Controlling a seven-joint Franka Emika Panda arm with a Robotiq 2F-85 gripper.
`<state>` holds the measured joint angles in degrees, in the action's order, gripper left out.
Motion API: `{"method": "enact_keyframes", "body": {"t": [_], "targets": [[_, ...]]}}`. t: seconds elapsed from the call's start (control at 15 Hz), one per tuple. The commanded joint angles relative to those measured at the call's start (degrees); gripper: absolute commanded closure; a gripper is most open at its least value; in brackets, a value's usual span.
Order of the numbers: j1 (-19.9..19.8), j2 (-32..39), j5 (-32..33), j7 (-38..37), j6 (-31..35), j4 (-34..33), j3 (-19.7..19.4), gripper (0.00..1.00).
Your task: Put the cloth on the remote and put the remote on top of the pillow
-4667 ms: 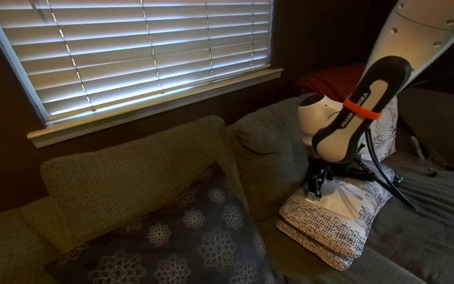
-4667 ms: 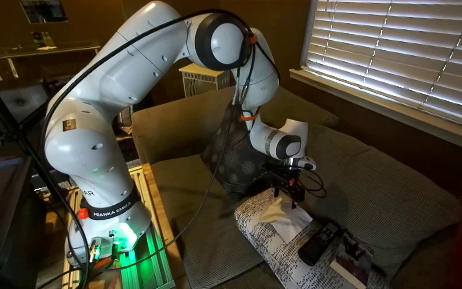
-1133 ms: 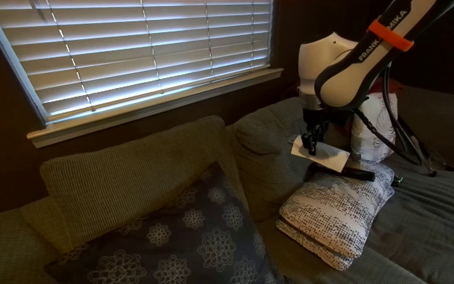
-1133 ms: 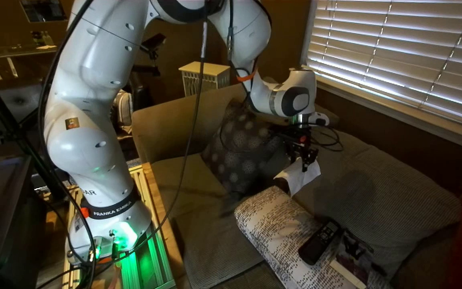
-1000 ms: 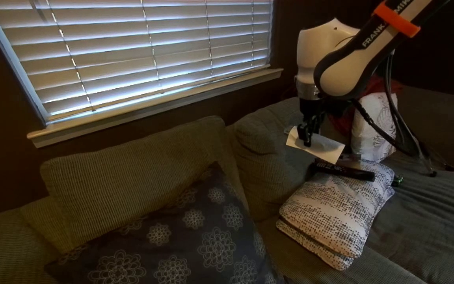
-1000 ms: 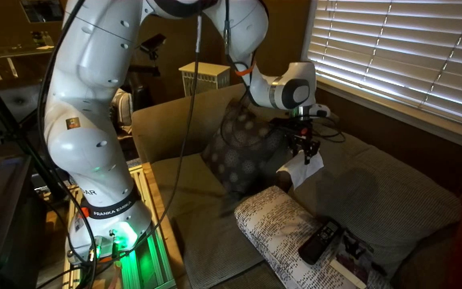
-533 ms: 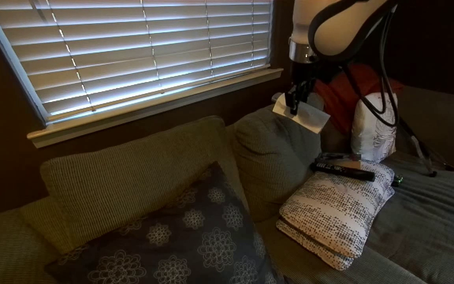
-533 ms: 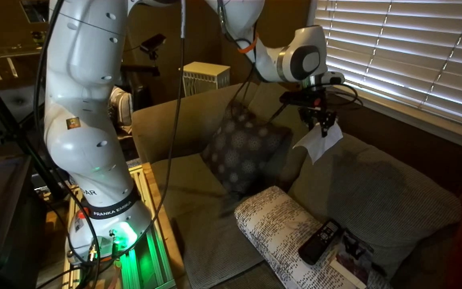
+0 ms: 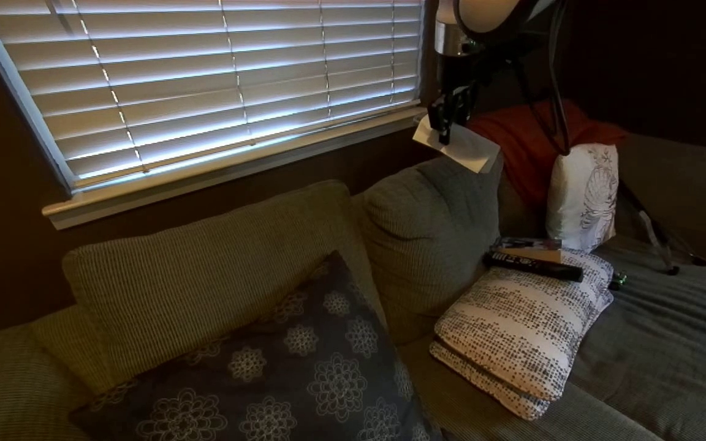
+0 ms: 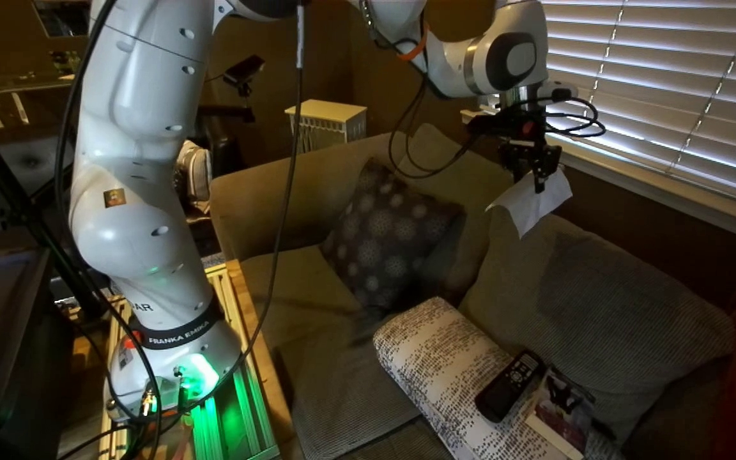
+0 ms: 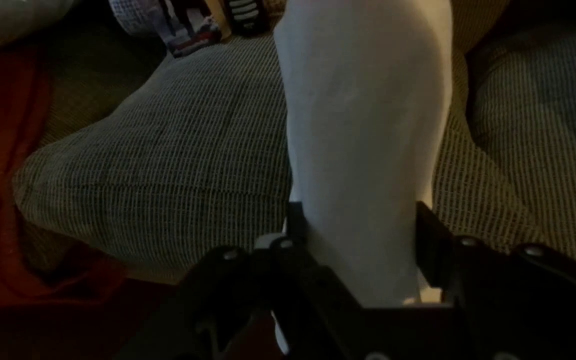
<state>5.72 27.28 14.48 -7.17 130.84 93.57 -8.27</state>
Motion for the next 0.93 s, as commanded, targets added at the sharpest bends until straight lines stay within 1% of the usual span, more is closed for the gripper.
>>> {"method": "enact_keyframes", "body": {"t": [0.0,0.13,0.27,0.33,0.47,0.87], "targets": [[-1.4,0.8,-0.4,-0.4,-2.2,-1.9,1.6,0.47],[-1.8,2.1,-1.3,-0.4,-3.5,-3.8,1.8,0.47],[-1.8,2.7,-1.4,-0.5,-3.6,-4.4,1.8,0.47],[-1.8,2.8,-1.4,-0.5,-3.6,-4.5,1.8,0.72],[-1.5,5.2,-1.3,-3.2,-3.0,-7.2,1.3,0.72],[-1.9,11.7,-1.9,-1.3,-5.2,-16.6,1.8,0.72]]}}
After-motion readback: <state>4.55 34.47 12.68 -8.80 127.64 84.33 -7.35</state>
